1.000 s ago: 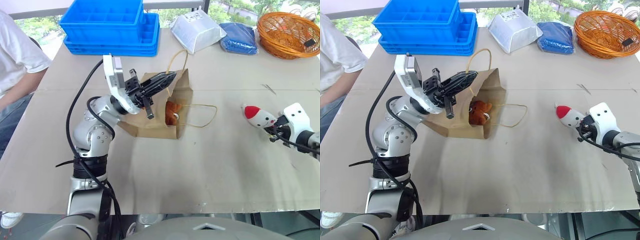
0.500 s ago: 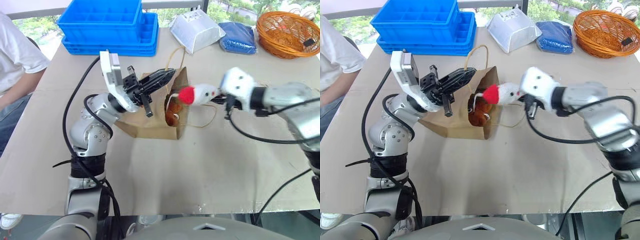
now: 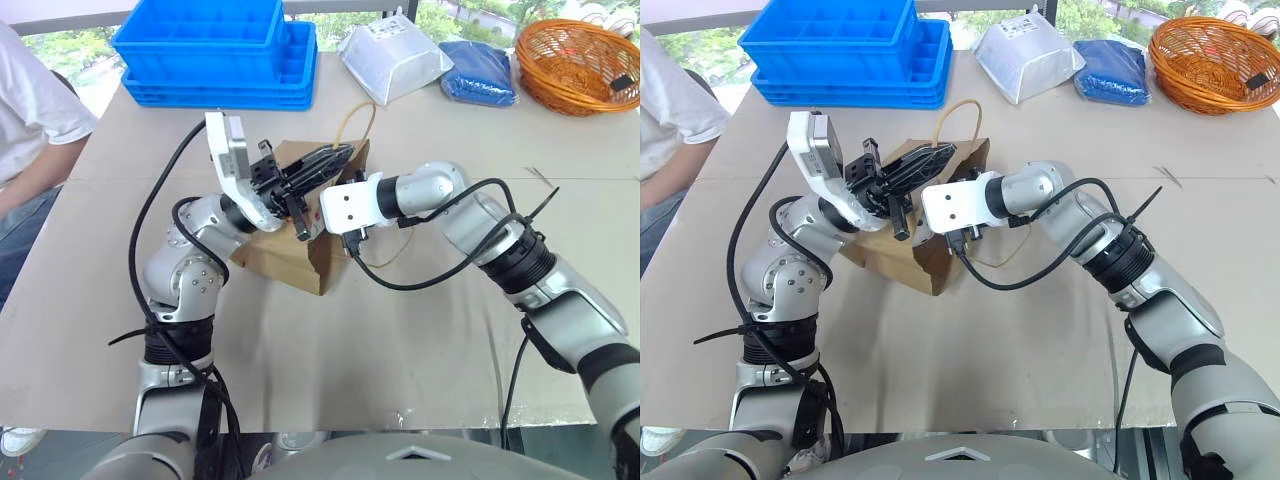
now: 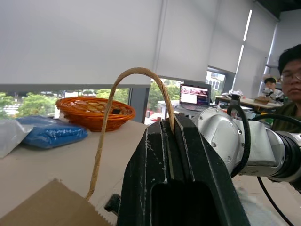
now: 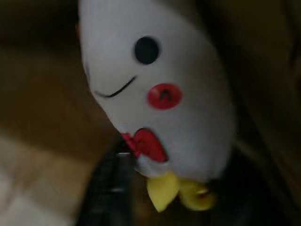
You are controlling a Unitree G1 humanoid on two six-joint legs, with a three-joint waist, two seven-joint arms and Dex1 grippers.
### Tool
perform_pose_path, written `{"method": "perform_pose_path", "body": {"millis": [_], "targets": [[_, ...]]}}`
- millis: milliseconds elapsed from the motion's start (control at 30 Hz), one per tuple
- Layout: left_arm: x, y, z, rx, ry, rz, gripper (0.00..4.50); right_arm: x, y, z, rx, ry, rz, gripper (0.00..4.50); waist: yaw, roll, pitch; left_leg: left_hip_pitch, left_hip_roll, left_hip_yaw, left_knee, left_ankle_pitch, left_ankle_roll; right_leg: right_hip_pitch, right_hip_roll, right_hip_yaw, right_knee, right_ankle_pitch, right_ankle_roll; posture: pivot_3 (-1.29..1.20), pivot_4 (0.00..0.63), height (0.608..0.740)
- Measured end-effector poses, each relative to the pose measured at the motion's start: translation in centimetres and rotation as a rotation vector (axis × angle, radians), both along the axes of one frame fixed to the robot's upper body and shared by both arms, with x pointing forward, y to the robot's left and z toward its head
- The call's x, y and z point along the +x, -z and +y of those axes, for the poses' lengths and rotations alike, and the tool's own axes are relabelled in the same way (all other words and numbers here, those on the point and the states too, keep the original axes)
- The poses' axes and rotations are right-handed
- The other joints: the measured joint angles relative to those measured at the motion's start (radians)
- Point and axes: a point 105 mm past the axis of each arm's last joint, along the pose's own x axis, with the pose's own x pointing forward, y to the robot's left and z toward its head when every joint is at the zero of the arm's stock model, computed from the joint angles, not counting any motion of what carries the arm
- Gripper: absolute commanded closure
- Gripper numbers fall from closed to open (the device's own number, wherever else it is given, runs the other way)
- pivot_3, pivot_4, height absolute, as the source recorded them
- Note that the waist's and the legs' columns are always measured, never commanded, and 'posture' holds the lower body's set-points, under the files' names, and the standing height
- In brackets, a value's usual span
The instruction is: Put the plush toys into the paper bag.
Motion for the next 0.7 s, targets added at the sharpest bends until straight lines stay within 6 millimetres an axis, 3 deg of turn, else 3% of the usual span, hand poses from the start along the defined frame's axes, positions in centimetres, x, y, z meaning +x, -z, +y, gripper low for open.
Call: {"method": "perform_pose_path", "body": {"millis": [133, 300, 433, 600, 700], "targets": [[0.0, 0.3, 0.2, -0.003, -0.012, 0.012, 4.5, 1.8, 0.8, -4.0, 0.02, 0.167, 0.027, 2.04, 0.001, 0.0, 0.0, 0.0, -0.001, 0.001, 0.0, 0.0, 0.0, 0.0, -0.001, 0.0, 0.0, 0.0, 0.0, 0.0, 0.15, 0.74], [0.1, 0.3, 0.4, -0.006, -0.019, 0.012, 4.5, 0.8, 0.4, -9.7, 0.175, 0.398, 0.2, 2.04, -0.005, 0.0, 0.0, 0.0, 0.001, 0.001, -0.001, 0.0, 0.0, -0.001, 0.0, 0.0, 0.002, 0.0, 0.0, 0.0, 0.15, 0.74], [0.0, 0.2, 0.3, -0.004, -0.011, 0.006, 4.5, -1.6, -0.7, -10.9, 0.309, 0.514, 0.456, 2.04, -0.011, 0.0, 0.0, 0.002, 0.004, 0.003, 0.0, 0.0, 0.0, -0.001, 0.0, 0.002, 0.004, 0.0, -0.001, 0.0, 0.15, 0.74], [0.1, 0.2, 0.4, -0.003, -0.005, 0.004, 4.5, -3.7, 2.6, -12.0, 0.392, 0.727, 0.832, 2.04, -0.005, 0.0, 0.0, 0.003, 0.002, 0.003, 0.0, 0.0, 0.0, 0.0, 0.001, 0.002, 0.005, 0.0, -0.001, 0.0, 0.15, 0.74], [0.2, 0.1, 0.3, -0.002, -0.001, -0.002, 4.5, -3.8, 4.0, -12.6, 0.4, 0.833, 0.922, 2.04, -0.006, 0.0, 0.0, 0.003, 0.001, 0.003, 0.001, 0.0, 0.0, 0.0, 0.001, 0.003, 0.005, 0.0, 0.0, 0.0, 0.15, 0.74]]}}
